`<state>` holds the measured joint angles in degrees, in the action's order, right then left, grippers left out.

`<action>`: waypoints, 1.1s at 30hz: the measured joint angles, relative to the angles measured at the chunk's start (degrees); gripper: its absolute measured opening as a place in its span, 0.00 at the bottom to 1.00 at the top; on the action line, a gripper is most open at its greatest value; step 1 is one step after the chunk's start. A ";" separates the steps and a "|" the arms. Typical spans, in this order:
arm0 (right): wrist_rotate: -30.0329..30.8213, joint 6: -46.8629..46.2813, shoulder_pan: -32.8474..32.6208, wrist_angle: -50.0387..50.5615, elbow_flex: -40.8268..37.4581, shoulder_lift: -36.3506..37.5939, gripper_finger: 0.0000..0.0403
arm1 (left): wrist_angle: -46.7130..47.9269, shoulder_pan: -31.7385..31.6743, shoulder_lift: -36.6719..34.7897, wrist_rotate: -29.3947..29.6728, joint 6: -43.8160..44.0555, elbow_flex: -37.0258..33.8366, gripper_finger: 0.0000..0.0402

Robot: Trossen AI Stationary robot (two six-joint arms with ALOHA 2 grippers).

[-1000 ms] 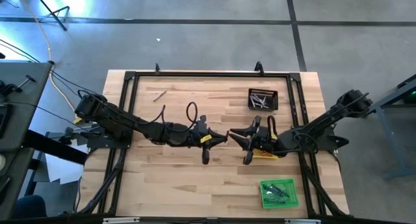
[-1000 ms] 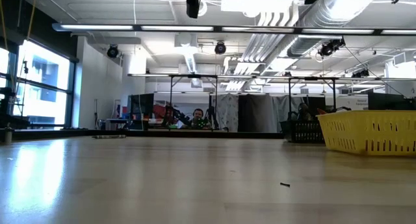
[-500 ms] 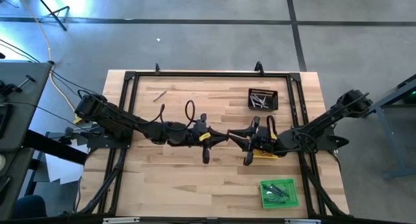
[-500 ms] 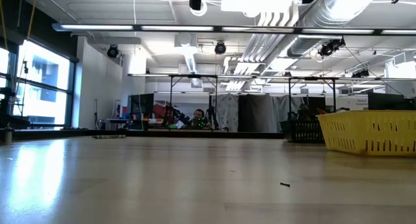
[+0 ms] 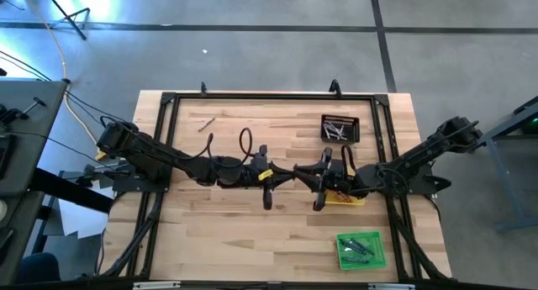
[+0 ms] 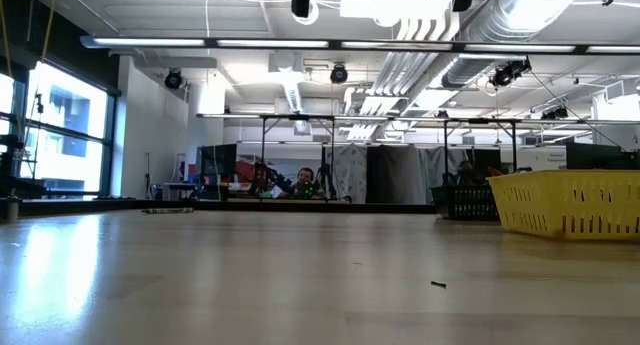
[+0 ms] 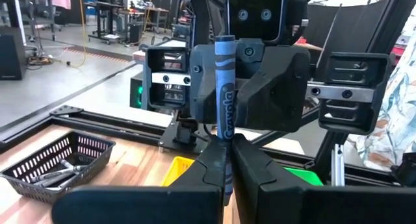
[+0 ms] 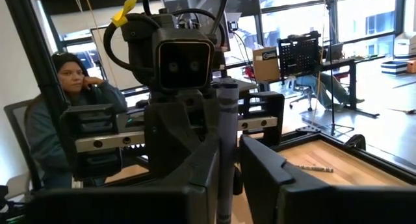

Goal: Sort crayons
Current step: Put the blue crayon into the green basket

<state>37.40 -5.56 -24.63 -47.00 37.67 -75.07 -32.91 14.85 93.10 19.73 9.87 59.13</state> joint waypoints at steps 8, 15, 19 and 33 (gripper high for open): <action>-0.41 -0.03 0.27 -0.17 0.00 0.00 0.02 | 0.32 -0.57 0.00 -0.31 0.00 0.02 0.01; -0.03 0.25 0.33 0.00 0.00 0.00 0.01 | 0.46 -0.48 0.00 2.50 0.03 0.04 0.05; 2.97 1.15 0.31 1.41 0.00 0.77 0.01 | 0.84 -0.49 0.04 3.51 -0.04 0.07 0.13; 2.17 -37.43 -3.62 56.93 2.34 17.92 0.00 | 14.24 0.35 0.04 3.72 7.35 0.07 0.23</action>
<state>39.57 -42.99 -28.25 9.93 40.01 -57.15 -18.67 15.20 93.14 23.44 17.22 59.20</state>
